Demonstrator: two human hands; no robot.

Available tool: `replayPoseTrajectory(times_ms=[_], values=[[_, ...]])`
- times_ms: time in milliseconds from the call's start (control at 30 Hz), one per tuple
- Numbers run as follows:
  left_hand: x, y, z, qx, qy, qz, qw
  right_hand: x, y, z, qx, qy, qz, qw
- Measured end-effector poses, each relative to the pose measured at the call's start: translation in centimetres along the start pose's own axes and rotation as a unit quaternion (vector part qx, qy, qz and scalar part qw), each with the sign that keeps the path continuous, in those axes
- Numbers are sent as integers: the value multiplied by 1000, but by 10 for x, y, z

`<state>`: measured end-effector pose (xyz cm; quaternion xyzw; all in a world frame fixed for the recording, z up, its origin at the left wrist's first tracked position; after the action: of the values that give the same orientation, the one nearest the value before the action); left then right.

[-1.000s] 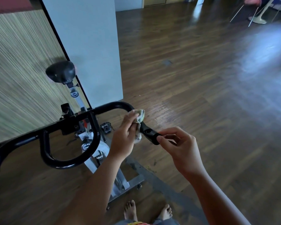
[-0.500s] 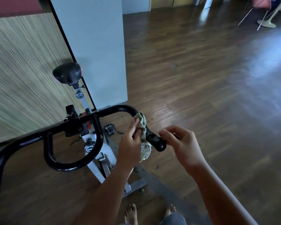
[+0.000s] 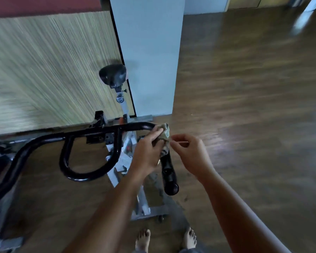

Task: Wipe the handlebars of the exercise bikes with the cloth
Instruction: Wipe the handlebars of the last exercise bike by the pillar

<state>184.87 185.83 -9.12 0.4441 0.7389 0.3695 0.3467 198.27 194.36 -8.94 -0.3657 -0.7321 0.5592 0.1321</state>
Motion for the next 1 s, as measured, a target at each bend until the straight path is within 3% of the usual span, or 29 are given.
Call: replayPoseTrajectory(times_ms=[133,267,367,467,633,900,1000], values=[[26,8,-17,80,32,-19,996,22,2,11,-14,-65,-2,998],[38,-12,-57,135,90,-101,982,30,1,16,-30,-107,-11,994],[34,-14,-56,183,72,-105,975,34,-4,16,-47,-124,-26,991],[32,-13,-55,275,40,-125,953,37,-2,18,-47,-129,-25,990],[15,-17,-98,363,98,-196,905,38,5,17,-19,-157,-8,987],[33,20,-53,345,49,-60,936,37,10,17,18,-142,2,990],[28,12,-69,341,32,-55,938,37,10,18,18,-140,2,990]])
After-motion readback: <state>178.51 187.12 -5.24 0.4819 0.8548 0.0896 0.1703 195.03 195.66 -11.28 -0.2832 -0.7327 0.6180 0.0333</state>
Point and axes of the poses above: each hand's wrist, its own x-axis towards the middle knuckle, its own z-axis out of the palm, y = z × x, the point moved 10 cm from there along x, towards the middle knuckle, and after that the axes turned 15 degrees about -y, right-handed, at the moved point
